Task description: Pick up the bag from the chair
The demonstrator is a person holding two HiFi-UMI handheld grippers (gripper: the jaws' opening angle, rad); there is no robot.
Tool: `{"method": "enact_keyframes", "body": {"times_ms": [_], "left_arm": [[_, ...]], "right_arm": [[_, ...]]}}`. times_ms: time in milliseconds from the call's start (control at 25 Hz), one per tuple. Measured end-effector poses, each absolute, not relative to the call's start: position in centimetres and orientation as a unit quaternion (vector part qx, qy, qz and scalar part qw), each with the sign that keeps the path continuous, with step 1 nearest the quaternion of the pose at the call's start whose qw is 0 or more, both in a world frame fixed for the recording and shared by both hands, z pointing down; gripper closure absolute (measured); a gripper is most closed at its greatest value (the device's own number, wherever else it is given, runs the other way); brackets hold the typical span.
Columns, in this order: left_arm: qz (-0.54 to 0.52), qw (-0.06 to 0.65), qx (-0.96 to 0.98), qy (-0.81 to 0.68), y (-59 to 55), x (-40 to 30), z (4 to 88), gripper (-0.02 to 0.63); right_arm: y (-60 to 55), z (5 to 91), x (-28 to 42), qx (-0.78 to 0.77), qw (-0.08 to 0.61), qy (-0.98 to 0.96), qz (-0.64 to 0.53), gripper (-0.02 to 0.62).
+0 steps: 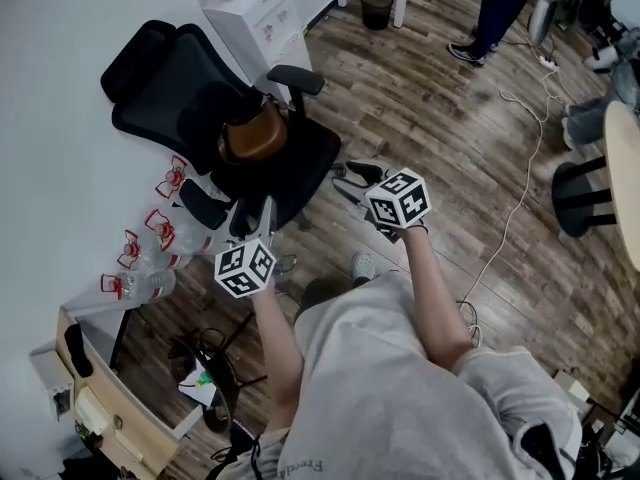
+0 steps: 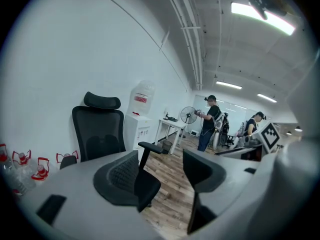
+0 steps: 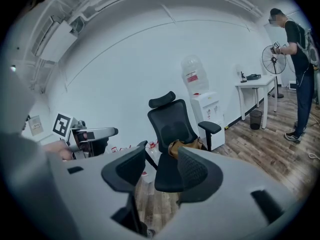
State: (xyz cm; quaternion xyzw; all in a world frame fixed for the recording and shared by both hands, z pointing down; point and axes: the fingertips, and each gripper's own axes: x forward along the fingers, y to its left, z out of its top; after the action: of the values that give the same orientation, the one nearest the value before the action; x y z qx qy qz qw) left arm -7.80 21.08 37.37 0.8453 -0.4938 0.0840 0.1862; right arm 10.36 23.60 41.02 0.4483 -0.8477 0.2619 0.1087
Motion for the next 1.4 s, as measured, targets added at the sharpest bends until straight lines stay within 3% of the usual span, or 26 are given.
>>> {"method": "enact_keyframes", "body": {"times_ms": [760, 1400], "left_arm": [[0.092, 0.209, 0.833, -0.505, 14.9, -5.9, 39.9, 0.348], [0.081, 0.237, 0.805, -0.537, -2.1, -7.9, 41.4, 0.347]], "right_arm": [[18.7, 43.5, 13.5, 0.442, 0.123, -0.841, 0.286, 0.39], [1.9, 44.6, 13.3, 0.434, 0.143, -0.837, 0.302, 0.394]]}}
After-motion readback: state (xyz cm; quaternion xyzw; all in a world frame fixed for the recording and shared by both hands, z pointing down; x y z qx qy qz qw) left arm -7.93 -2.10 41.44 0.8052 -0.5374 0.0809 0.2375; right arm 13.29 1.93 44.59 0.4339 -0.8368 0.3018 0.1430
